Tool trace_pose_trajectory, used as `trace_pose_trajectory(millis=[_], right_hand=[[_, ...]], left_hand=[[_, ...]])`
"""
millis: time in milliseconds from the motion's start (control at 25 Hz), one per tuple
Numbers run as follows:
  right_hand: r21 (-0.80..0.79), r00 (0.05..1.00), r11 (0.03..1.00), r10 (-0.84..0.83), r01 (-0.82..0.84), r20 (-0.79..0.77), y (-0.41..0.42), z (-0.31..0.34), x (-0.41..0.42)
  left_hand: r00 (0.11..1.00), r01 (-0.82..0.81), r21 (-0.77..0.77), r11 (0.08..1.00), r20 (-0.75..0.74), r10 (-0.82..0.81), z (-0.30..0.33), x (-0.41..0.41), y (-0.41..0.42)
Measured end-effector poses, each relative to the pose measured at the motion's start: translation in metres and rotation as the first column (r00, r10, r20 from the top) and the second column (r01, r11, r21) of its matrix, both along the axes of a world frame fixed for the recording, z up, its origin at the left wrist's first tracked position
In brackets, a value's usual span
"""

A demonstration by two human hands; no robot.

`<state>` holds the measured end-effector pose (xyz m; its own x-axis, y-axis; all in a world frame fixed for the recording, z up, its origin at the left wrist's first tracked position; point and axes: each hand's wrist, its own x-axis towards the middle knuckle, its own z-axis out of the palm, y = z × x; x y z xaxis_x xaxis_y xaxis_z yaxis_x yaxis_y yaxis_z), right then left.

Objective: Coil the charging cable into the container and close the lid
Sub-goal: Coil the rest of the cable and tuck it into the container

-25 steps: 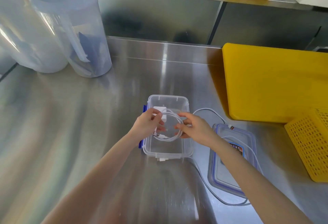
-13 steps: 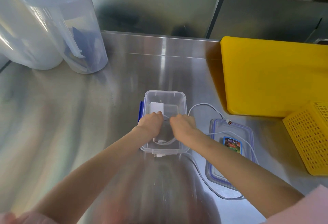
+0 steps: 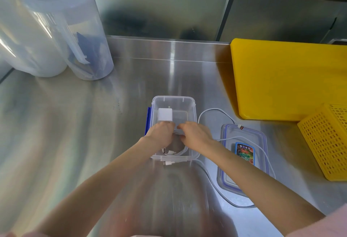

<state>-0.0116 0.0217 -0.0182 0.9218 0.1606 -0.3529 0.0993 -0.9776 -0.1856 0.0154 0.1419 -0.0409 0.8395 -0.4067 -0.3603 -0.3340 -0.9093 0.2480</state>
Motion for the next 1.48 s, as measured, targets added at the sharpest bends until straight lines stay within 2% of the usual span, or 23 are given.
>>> trace_pose_trajectory(millis=[80, 160, 280, 400, 480, 600, 720, 920, 1040, 1160, 1240, 1320, 1480], right_hand=[[0.197, 0.996, 0.979, -0.063, 0.049, 0.065, -0.008, 0.007, -0.010], [0.363, 0.975, 0.926, -0.166, 0.104, 0.146, -0.020, 0.014, -0.026], [0.509, 0.932, 0.841, -0.314, 0.185, 0.180, -0.045, 0.019, -0.057], [0.480, 0.922, 0.847, -0.347, 0.230, 0.170, -0.065, 0.007, -0.086], [0.434, 0.926, 0.858, -0.357, 0.275, 0.120, -0.072, -0.006, -0.103], [0.357, 0.942, 0.879, -0.336, 0.315, -0.003, -0.078, -0.027, -0.122], [0.260, 0.959, 0.923, -0.279, 0.283, -0.052, -0.077, -0.039, -0.135], [0.048, 0.991, 0.991, -0.125, 0.122, 0.057, -0.066, -0.047, -0.147], [0.019, 0.989, 0.992, -0.122, 0.121, 0.084, -0.059, -0.052, -0.145], [0.036, 0.987, 0.990, -0.136, 0.133, 0.088, -0.060, -0.053, -0.143], [0.080, 0.983, 0.985, -0.159, 0.152, 0.092, -0.063, -0.052, -0.143], [0.162, 0.969, 0.966, -0.219, 0.199, 0.117, -0.065, -0.049, -0.144], [0.278, 0.932, 0.922, -0.323, 0.270, 0.167, -0.063, -0.040, -0.142]], left_hand=[[1.000, 0.002, -0.073, 0.997, 0.030, 0.000, 0.012, -0.009, -0.001], [0.990, 0.013, -0.110, 0.994, 0.141, 0.003, 0.024, -0.025, -0.003], [0.962, 0.066, -0.167, 0.984, 0.274, -0.018, 0.032, -0.054, -0.010], [0.906, 0.210, -0.221, 0.952, 0.411, -0.104, 0.028, -0.084, -0.022], [0.883, 0.298, -0.252, 0.921, 0.439, -0.166, 0.018, -0.101, -0.032], [0.880, 0.370, -0.225, 0.901, 0.397, -0.262, -0.004, -0.119, -0.045], [0.875, 0.402, -0.086, 0.911, 0.328, -0.355, -0.026, -0.126, -0.052], [0.901, 0.323, -0.041, 0.946, 0.320, -0.294, -0.046, -0.129, -0.057], [0.909, 0.263, -0.016, 0.965, 0.338, -0.242, -0.054, -0.129, -0.056], [0.929, 0.168, -0.059, 0.984, 0.343, -0.138, -0.053, -0.131, -0.049], [0.965, 0.058, -0.114, 0.992, 0.262, -0.026, -0.047, -0.134, -0.044], [0.979, -0.128, -0.212, 0.969, 0.132, 0.158, -0.047, -0.134, -0.035], [0.936, -0.350, -0.452, 0.821, -0.143, 0.321, -0.039, -0.134, -0.014]])
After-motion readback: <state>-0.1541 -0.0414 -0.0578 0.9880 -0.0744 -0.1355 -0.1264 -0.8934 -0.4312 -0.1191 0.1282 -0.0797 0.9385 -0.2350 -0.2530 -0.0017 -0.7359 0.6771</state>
